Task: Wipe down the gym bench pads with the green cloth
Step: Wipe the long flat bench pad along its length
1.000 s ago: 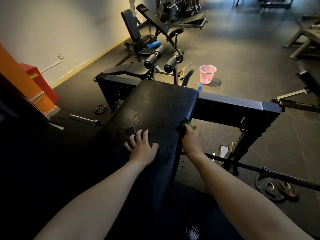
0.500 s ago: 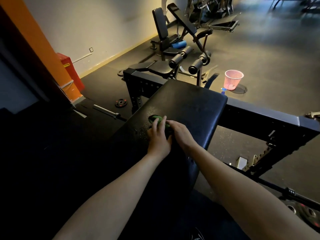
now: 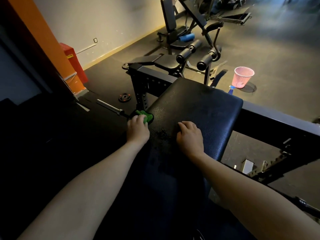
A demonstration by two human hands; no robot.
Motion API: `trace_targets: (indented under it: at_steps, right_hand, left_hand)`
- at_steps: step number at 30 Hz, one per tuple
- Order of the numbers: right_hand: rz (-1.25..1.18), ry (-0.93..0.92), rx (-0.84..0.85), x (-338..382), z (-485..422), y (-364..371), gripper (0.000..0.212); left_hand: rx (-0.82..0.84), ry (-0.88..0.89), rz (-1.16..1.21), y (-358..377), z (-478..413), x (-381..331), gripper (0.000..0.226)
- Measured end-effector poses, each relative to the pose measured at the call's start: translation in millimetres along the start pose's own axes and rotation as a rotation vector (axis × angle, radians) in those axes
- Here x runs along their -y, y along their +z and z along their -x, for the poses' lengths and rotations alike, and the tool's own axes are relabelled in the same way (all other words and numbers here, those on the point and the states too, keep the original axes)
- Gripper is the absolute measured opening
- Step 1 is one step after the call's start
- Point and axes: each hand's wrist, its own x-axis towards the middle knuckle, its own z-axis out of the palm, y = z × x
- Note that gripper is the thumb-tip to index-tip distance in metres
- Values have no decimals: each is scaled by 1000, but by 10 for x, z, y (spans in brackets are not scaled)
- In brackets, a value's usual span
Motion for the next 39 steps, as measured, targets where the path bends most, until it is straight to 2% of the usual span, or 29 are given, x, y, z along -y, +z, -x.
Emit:
trace_targets:
  at_steps: [4, 9, 14, 17, 20, 22, 26, 32, 34, 36, 39]
  right_hand:
    - [24, 21, 21, 11, -1, 0, 45]
    - [25, 23, 36, -10, -13, -10, 45]
    - [21, 32, 34, -6, -21, 3, 44]
    - [27, 21, 38, -10, -9, 4, 45]
    - [42, 8, 50, -7, -8, 1, 45]
    - [62, -1, 57, 0, -8, 4, 46]
    - [75, 10, 60, -6, -12, 13, 46]
    - [49, 27, 57, -2, -18, 17, 45]
    - [48, 26, 62, -14, -14, 14, 45]
    - [63, 20, 59, -12, -12, 15, 45]
    - [97, 17, 68, -3, -15, 13, 46]
  left_hand:
    - [-103, 119, -8, 130, 164, -141, 31]
    - [-9, 314, 47, 248, 606, -377, 29]
    - [59, 374, -32, 168, 534, -370, 36]
    - [-36, 284, -53, 110, 338, -178, 52]
    - [-82, 94, -44, 34, 95, -27, 54]
    - [-69, 31, -19, 36, 2, -60, 52]
    - [-74, 117, 5, 209, 108, -227, 52]
    - [-54, 445, 60, 393, 558, -394, 46]
    - [-19, 502, 62, 387, 590, -389, 46]
    - [-26, 494, 55, 330, 474, -326, 51]
    - [-135, 313, 56, 214, 147, -221, 56]
